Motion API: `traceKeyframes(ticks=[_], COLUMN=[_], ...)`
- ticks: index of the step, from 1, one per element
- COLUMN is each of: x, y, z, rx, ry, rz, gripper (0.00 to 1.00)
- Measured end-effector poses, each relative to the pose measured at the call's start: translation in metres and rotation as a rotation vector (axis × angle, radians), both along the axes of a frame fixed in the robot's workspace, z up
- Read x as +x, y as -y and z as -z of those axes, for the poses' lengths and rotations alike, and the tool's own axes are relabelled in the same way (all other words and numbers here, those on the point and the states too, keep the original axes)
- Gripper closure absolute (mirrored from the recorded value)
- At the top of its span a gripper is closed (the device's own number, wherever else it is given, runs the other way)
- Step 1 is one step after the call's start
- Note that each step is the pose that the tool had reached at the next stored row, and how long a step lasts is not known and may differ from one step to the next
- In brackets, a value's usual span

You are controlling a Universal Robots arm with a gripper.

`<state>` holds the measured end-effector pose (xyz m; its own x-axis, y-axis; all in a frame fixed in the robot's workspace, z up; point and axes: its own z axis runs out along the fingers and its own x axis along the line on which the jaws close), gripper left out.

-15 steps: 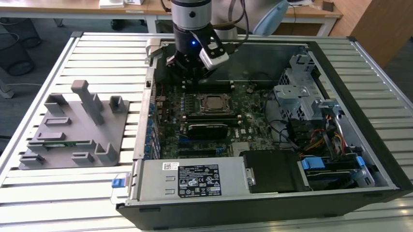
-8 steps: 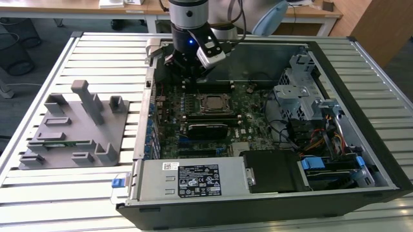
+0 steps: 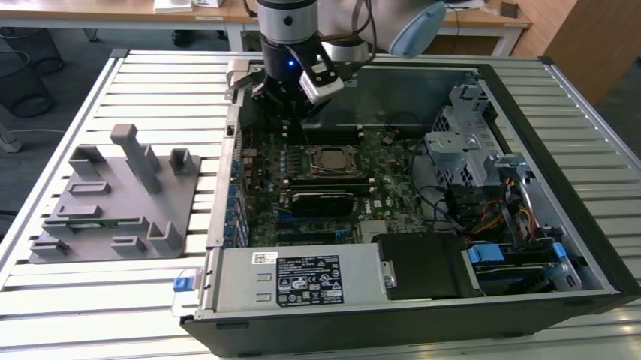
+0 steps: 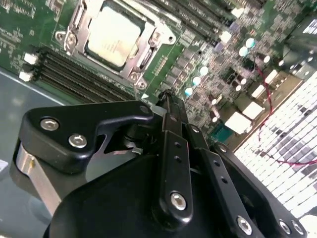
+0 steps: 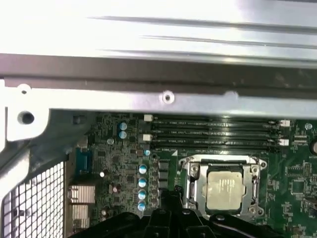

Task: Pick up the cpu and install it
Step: 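Install the first cpu locking lever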

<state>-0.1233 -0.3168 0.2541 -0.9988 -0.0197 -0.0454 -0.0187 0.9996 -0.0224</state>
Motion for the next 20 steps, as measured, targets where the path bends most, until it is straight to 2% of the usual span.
traceKeyframes(ticks=[6,16,20], x=[-0.002,-0.002,0.005], y=[-0.0096,-0.0179,-0.0191], z=[0.0022,0.0043,0.0045], rx=[0.0001,0.0001,0.0001], ry=[0.0001,0.0,-0.0025], rz=[0.0,0.0,0.0], gripper=[0.89,0.89,0.89])
